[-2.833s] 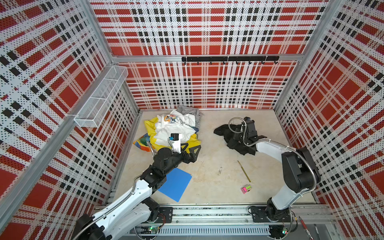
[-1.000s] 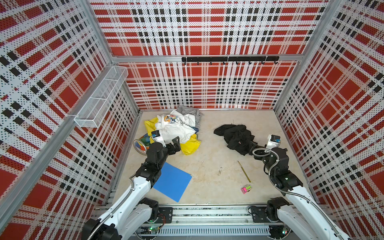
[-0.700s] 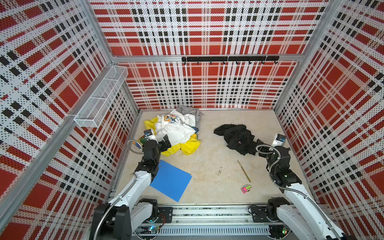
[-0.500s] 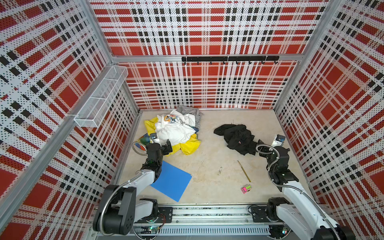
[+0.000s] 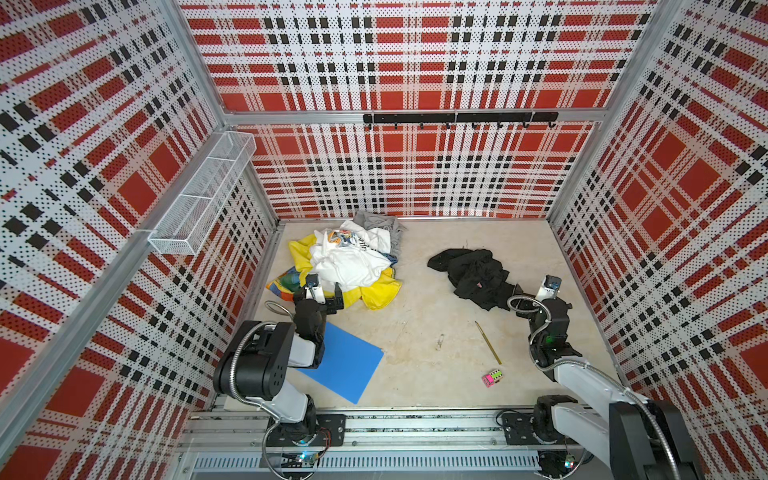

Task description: Pick out a specific cloth from the pile

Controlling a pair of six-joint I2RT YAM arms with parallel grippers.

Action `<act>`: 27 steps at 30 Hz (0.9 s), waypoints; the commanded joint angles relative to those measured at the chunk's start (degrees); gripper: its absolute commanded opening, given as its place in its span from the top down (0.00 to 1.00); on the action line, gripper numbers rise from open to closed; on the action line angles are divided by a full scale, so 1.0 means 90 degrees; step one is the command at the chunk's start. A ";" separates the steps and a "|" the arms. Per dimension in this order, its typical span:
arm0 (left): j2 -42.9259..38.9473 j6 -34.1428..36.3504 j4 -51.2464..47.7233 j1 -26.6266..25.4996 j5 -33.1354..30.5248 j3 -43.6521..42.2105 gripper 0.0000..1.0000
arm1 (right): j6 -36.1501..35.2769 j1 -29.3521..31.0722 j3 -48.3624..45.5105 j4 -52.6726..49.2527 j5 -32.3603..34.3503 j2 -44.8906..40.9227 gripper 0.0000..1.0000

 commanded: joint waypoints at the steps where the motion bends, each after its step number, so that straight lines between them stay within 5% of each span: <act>1: -0.0098 -0.0201 -0.0014 0.0282 0.0658 0.0182 0.01 | -0.0323 -0.0018 -0.0124 0.1498 0.0168 0.0463 0.00; 18: -0.0094 -0.0180 -0.0004 0.0254 0.0633 0.0181 0.01 | -0.1058 -0.0056 0.0262 0.3891 -0.0293 0.2847 0.00; 27: -0.0098 -0.0109 0.0016 0.0281 0.0962 0.0172 0.01 | -0.0951 -0.0143 0.0224 0.3937 -0.0336 0.2888 0.00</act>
